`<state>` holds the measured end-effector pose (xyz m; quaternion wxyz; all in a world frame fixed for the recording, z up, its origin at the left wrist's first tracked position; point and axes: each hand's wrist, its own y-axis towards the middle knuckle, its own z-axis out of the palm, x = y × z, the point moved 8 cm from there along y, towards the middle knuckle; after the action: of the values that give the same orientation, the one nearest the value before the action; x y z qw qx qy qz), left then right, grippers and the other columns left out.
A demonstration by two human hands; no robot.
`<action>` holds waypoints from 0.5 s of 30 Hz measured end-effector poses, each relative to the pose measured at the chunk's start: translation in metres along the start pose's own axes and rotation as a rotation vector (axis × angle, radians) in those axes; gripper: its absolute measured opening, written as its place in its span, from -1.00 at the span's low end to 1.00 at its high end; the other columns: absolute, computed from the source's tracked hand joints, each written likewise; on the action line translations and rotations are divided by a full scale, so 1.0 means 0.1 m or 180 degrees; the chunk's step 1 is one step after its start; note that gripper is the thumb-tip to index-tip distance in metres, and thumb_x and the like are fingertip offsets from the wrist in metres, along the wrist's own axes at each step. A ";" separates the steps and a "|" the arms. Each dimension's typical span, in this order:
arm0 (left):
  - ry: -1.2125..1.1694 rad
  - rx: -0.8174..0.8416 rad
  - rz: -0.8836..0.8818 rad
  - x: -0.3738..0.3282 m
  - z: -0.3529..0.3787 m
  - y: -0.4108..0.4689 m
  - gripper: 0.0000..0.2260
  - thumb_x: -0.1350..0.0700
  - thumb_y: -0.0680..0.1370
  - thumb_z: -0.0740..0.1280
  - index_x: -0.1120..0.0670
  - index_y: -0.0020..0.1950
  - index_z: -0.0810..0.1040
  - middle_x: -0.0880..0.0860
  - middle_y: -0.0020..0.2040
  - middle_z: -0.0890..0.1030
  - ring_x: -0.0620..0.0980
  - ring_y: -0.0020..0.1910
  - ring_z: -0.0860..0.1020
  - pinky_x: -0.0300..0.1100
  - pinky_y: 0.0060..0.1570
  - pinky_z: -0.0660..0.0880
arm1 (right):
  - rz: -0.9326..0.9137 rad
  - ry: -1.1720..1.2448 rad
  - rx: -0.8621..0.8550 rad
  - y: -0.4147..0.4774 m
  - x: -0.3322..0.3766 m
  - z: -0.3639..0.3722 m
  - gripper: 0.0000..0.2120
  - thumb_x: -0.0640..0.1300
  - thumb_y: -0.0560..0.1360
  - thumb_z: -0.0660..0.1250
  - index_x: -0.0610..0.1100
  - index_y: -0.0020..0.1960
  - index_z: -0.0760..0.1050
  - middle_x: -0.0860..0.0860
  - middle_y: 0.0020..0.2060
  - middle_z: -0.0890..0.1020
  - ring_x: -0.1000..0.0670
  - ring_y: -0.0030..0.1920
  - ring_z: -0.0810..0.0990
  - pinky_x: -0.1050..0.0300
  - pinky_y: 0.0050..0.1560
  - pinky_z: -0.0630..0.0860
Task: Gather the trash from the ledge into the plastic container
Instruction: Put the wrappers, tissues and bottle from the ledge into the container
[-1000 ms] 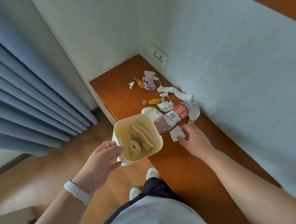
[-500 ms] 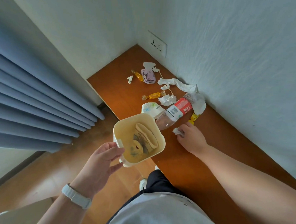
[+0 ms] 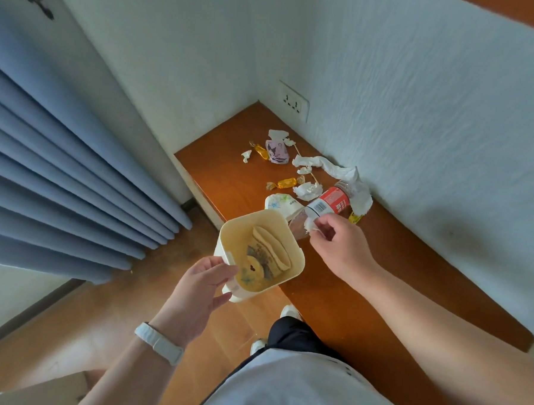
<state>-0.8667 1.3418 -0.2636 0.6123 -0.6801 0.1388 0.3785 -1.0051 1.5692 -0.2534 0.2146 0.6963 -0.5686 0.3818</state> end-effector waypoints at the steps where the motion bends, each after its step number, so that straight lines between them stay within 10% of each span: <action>1: 0.0015 0.0016 0.0008 0.01 0.00 -0.01 -0.88 0.21 0.57 0.37 0.17 0.08 0.51 0.17 0.02 0.65 0.07 0.01 0.60 0.08 0.16 0.50 | -0.0128 0.0016 0.0022 -0.03 0.15 0.00 -0.96 -0.10 0.57 0.33 -0.06 -0.01 0.53 0.16 -0.20 0.58 0.13 -0.18 0.57 0.25 -0.23 0.49; 8: -0.0043 0.0075 0.0082 0.05 0.06 -0.04 -0.91 0.19 0.55 0.39 0.13 0.03 0.53 0.16 0.03 0.63 0.08 0.04 0.57 0.02 0.09 0.52 | -0.0591 -0.0495 0.1003 -0.18 0.69 0.50 -0.79 -0.02 0.56 0.33 -0.08 0.15 0.56 0.09 -0.11 0.61 0.01 -0.11 0.60 0.04 -0.09 0.60; 15: -0.0062 0.0058 0.0088 0.07 0.00 -0.05 -0.85 0.19 0.56 0.37 0.16 0.11 0.54 0.31 0.24 0.60 0.14 0.12 0.58 0.11 0.23 0.52 | -0.0777 -0.0615 0.0810 -0.17 0.63 0.25 -0.70 0.04 0.55 0.33 -0.08 0.22 0.54 0.10 -0.03 0.57 0.11 -0.04 0.55 0.14 -0.02 0.58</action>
<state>-0.8585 1.3447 -0.2643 0.6145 -0.6688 0.1457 0.3923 -0.9774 1.5157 -0.2176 0.1139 0.8150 -0.4451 0.3532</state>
